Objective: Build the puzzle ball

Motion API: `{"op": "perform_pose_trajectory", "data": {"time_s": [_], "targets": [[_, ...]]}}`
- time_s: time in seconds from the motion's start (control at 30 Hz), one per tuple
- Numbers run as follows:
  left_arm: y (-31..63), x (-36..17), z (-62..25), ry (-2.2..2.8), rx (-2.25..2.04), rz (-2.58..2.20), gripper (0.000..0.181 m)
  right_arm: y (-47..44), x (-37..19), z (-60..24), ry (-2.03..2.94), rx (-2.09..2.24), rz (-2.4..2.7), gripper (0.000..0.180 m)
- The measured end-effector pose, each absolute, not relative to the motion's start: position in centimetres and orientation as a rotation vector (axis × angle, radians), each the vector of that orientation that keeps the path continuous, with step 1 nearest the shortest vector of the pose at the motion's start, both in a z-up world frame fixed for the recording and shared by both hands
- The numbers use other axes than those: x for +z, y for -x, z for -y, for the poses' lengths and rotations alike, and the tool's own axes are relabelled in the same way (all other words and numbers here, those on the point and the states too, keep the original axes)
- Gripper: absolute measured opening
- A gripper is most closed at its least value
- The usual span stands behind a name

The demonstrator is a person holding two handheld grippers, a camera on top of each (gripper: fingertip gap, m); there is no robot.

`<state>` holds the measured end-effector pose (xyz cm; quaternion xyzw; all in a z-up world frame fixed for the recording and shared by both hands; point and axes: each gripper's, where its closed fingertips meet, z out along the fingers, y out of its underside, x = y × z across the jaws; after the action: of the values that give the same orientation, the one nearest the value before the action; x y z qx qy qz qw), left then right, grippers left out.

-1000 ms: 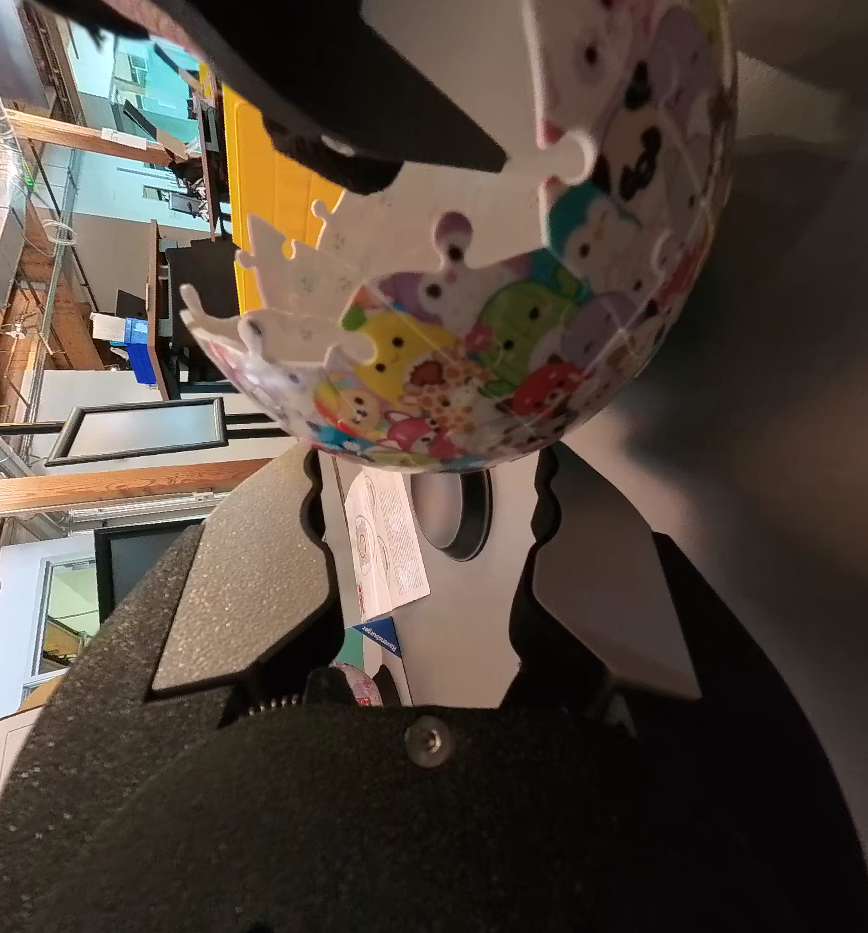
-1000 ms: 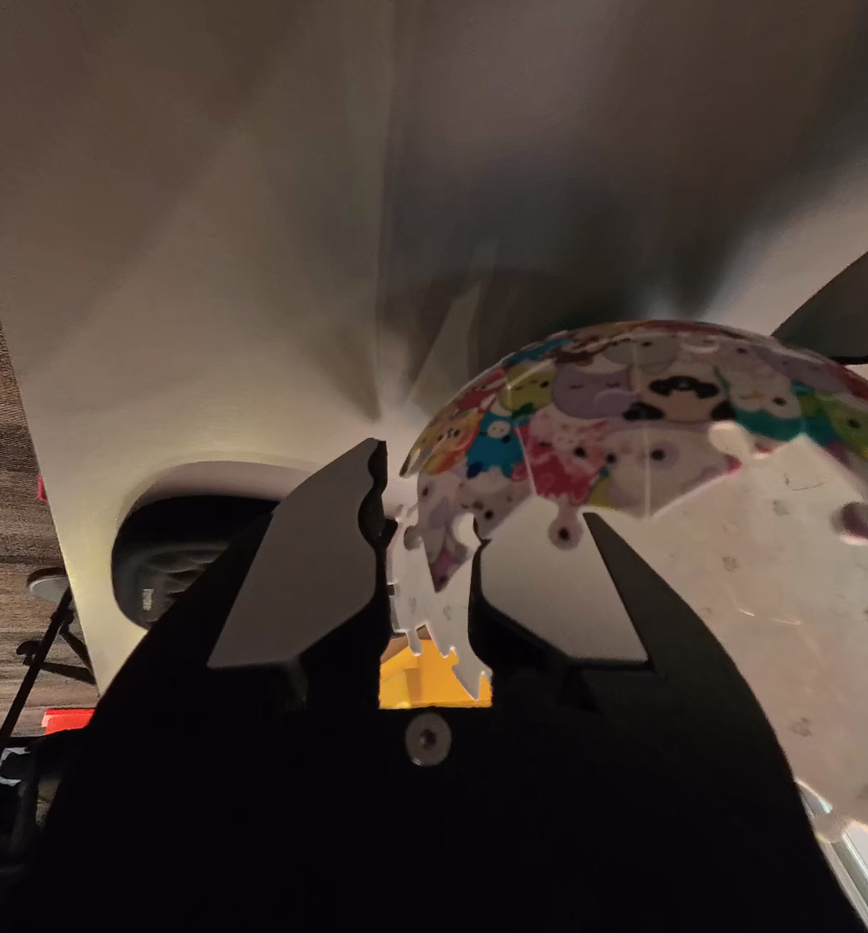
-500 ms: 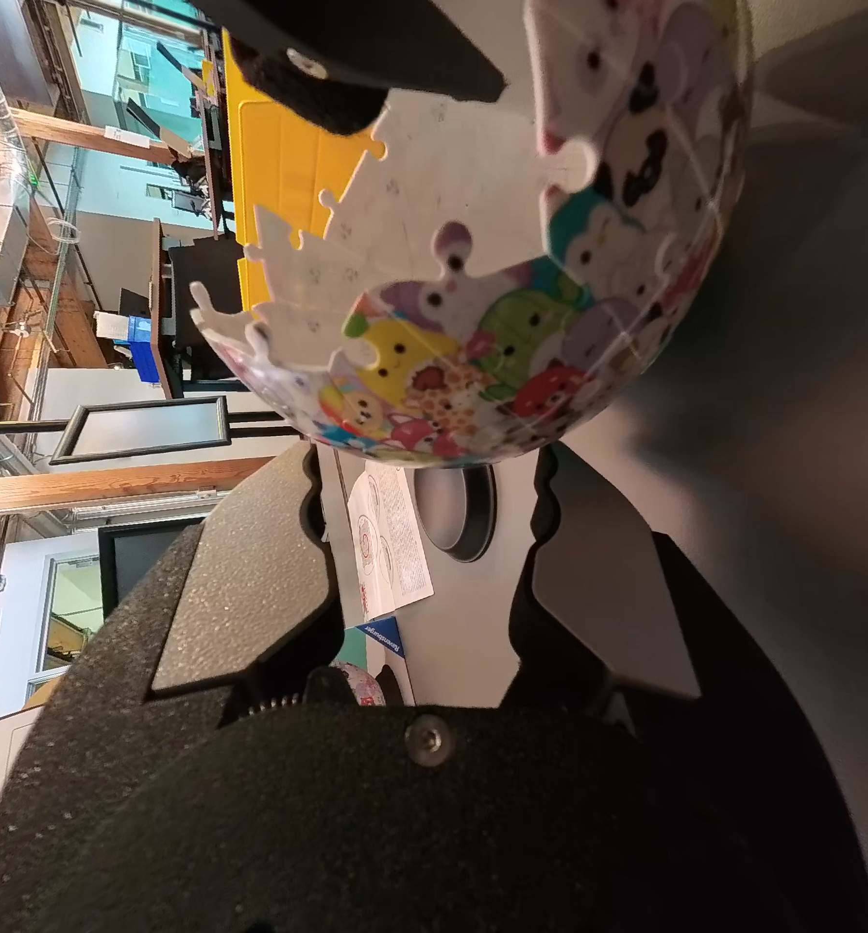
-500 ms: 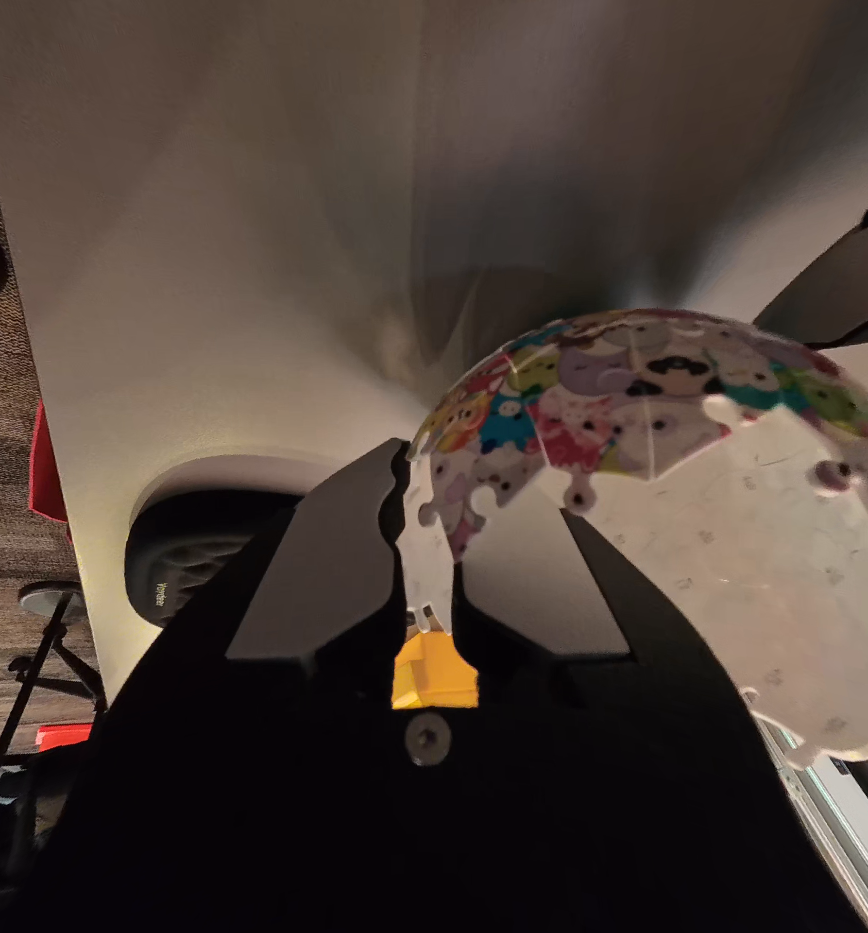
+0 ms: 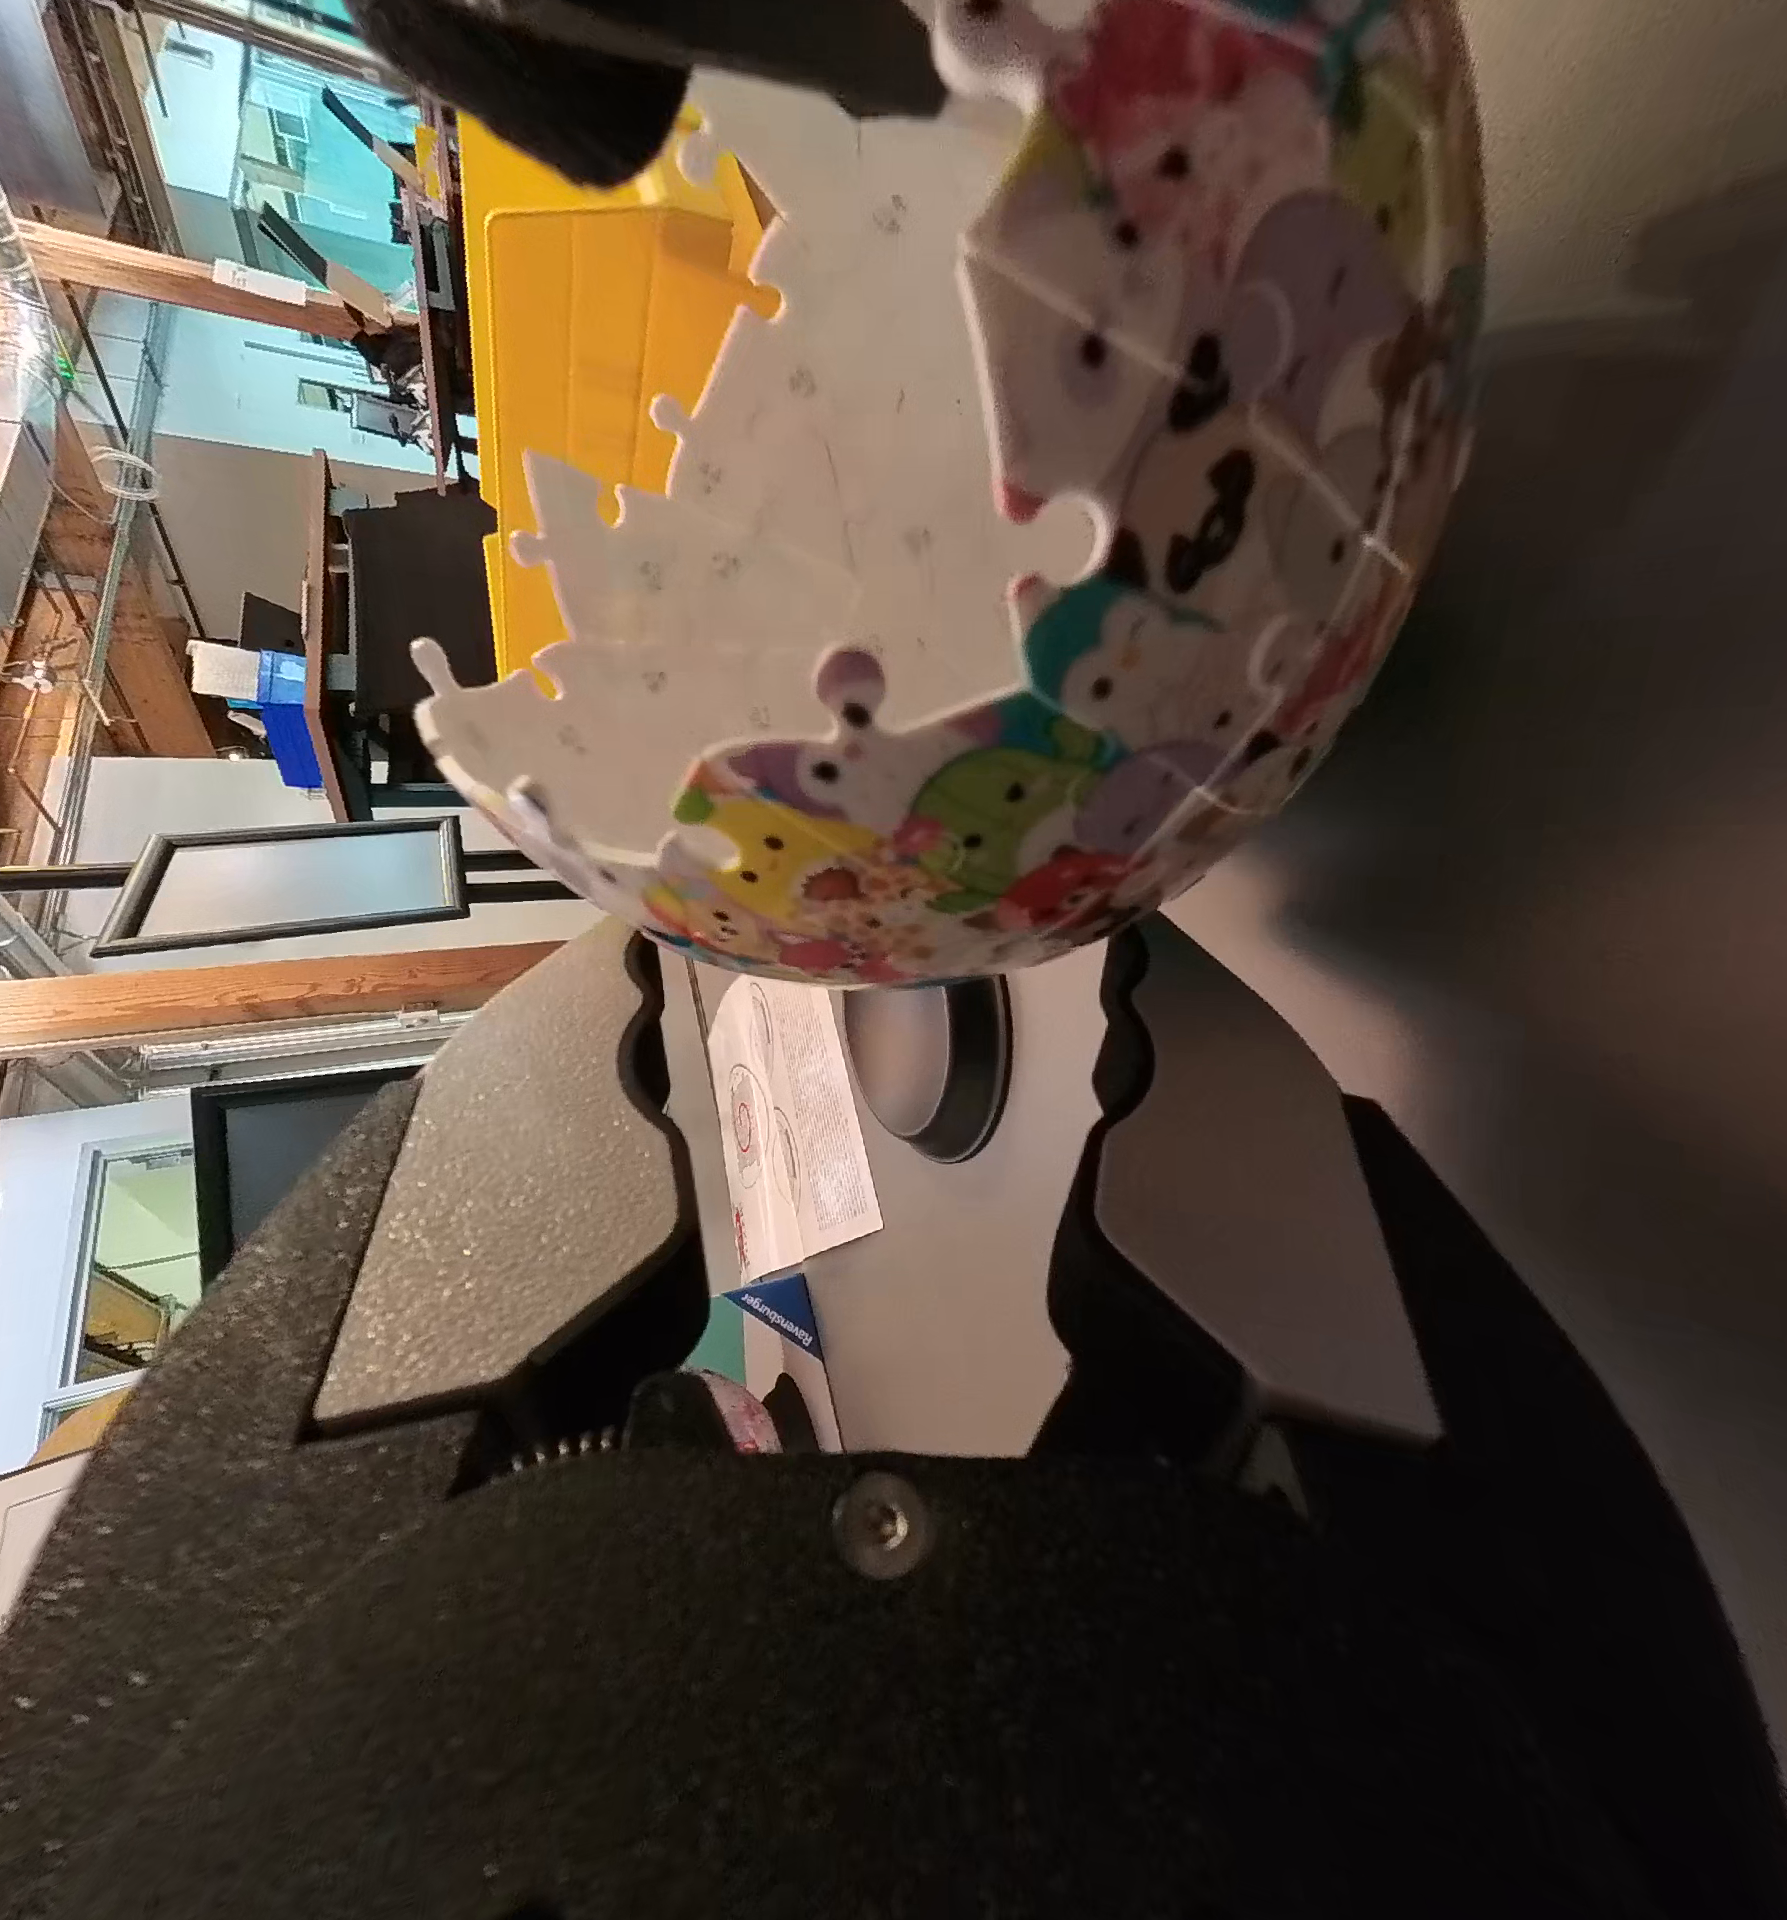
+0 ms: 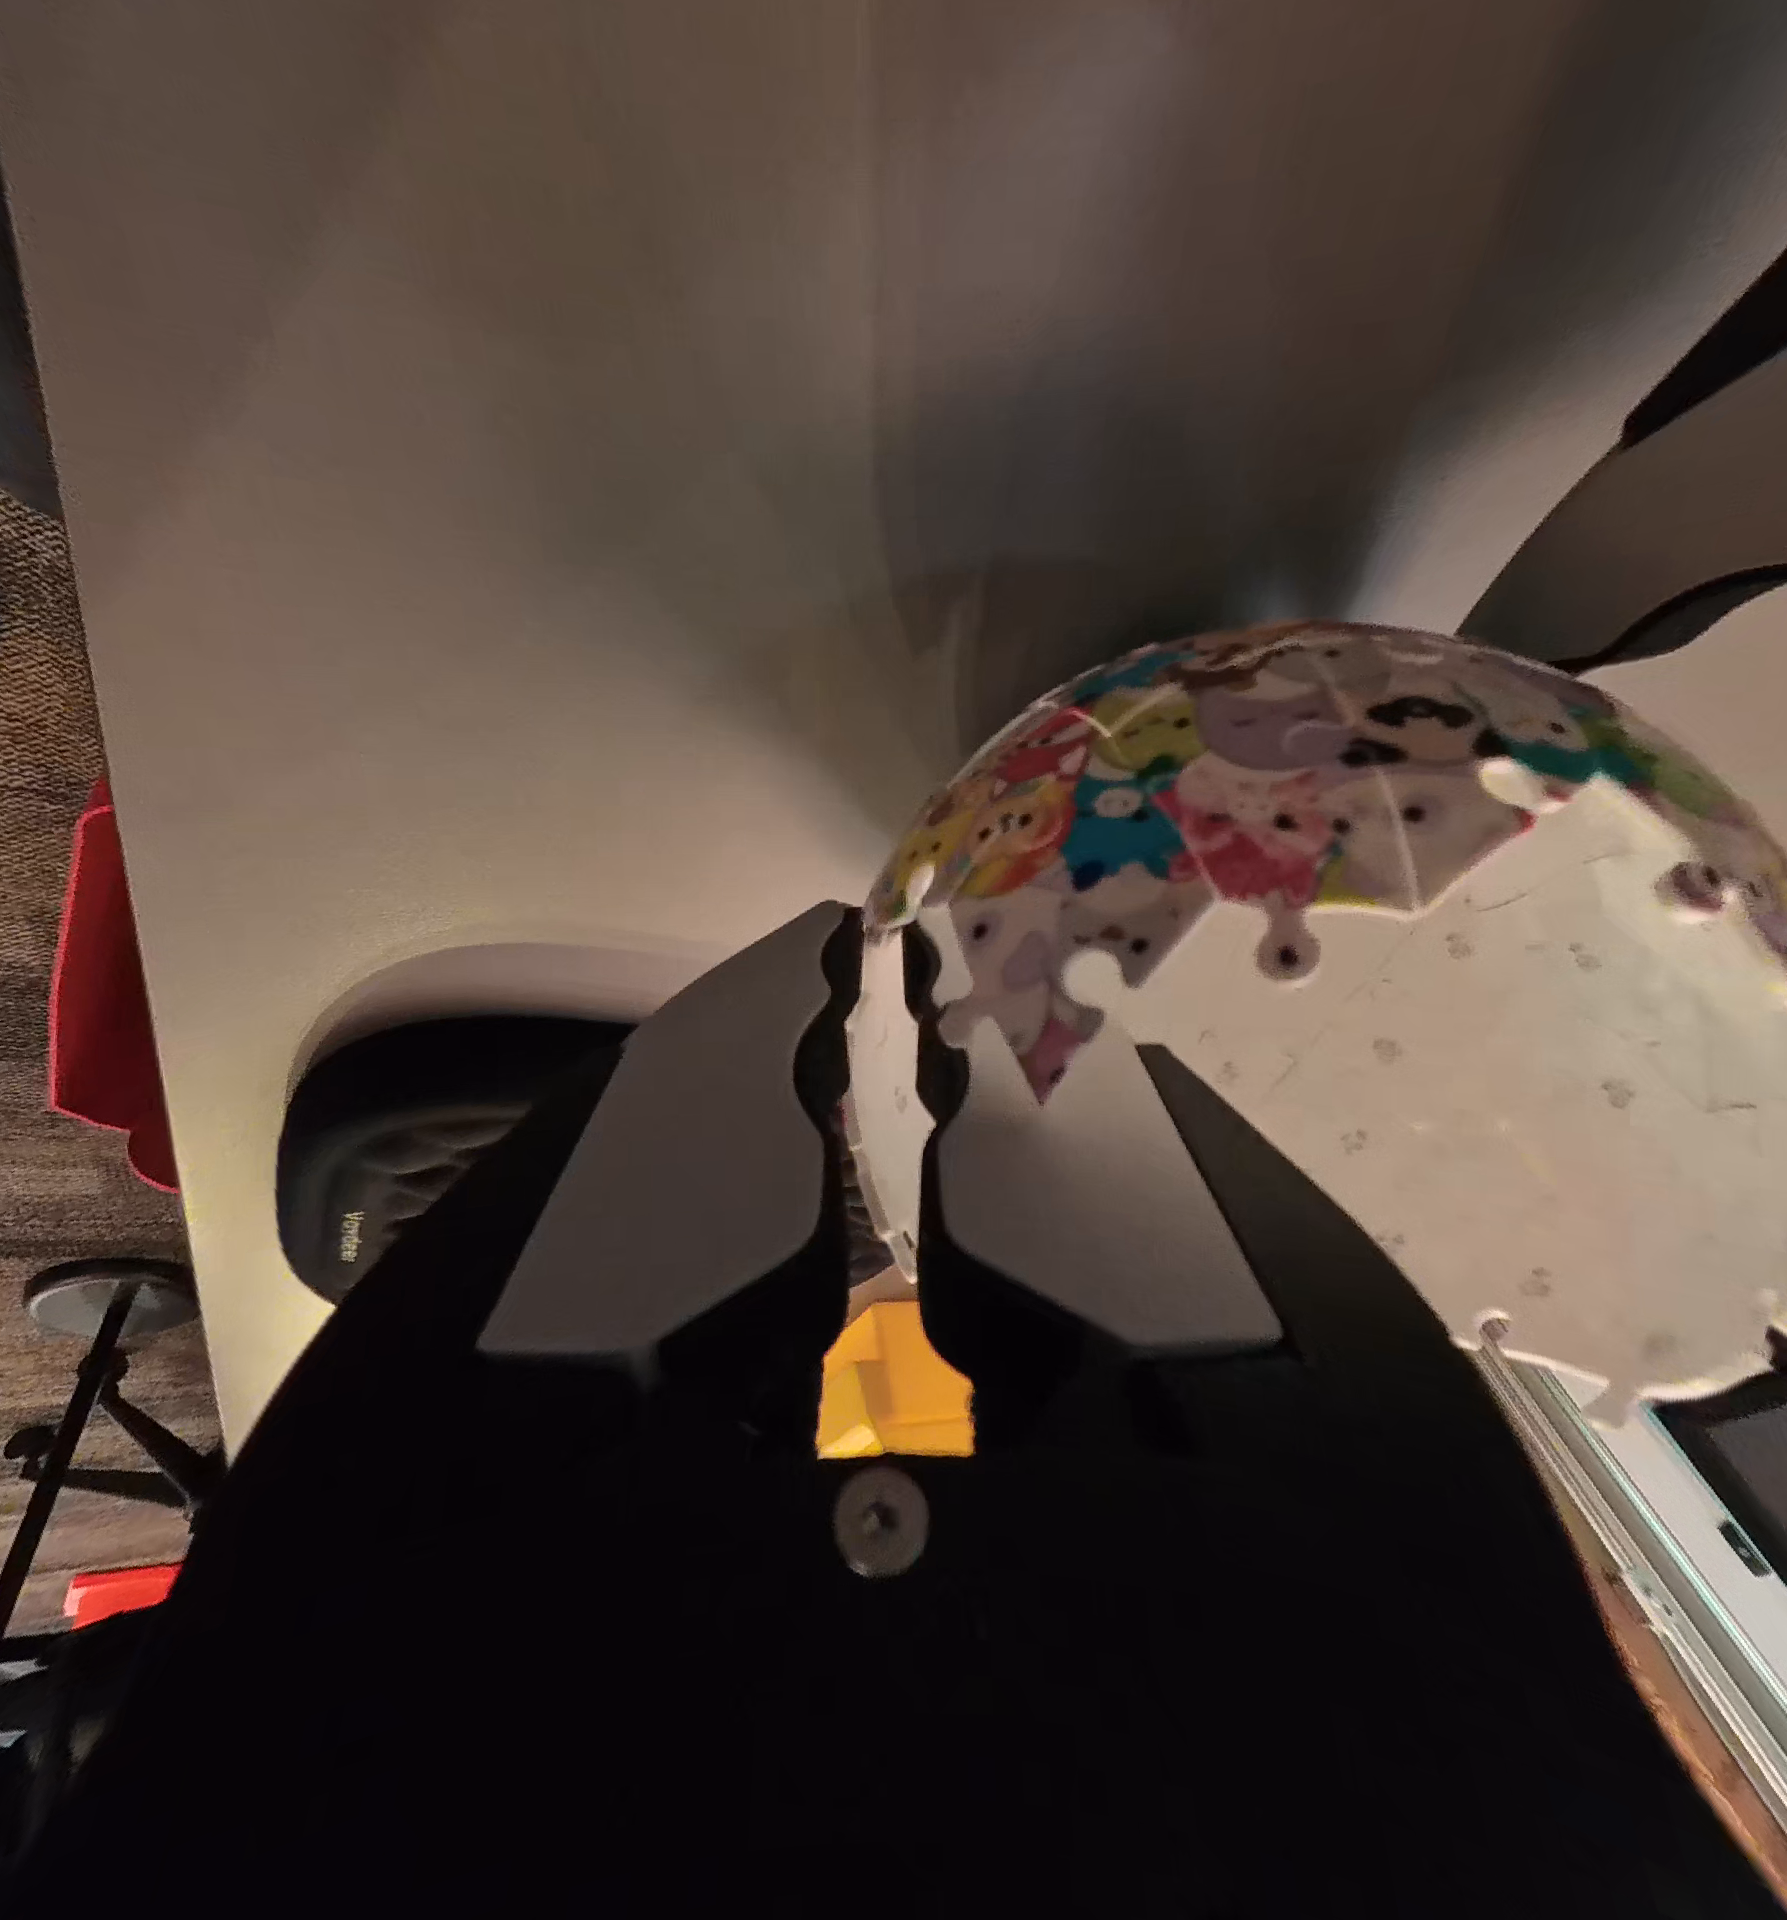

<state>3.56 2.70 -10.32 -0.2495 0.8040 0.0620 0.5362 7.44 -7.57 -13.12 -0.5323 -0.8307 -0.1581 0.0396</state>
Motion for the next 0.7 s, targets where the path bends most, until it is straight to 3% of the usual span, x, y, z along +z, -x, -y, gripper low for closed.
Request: {"op": "perform_pose_trajectory", "data": {"time_s": [0.7], "targets": [[-3.5, -10.2, -3.0, 0.608, 0.145, -1.898, 0.081, -7.7, -11.7, 7.6, 1.666, -0.492, 2.475, 0.004]]}}
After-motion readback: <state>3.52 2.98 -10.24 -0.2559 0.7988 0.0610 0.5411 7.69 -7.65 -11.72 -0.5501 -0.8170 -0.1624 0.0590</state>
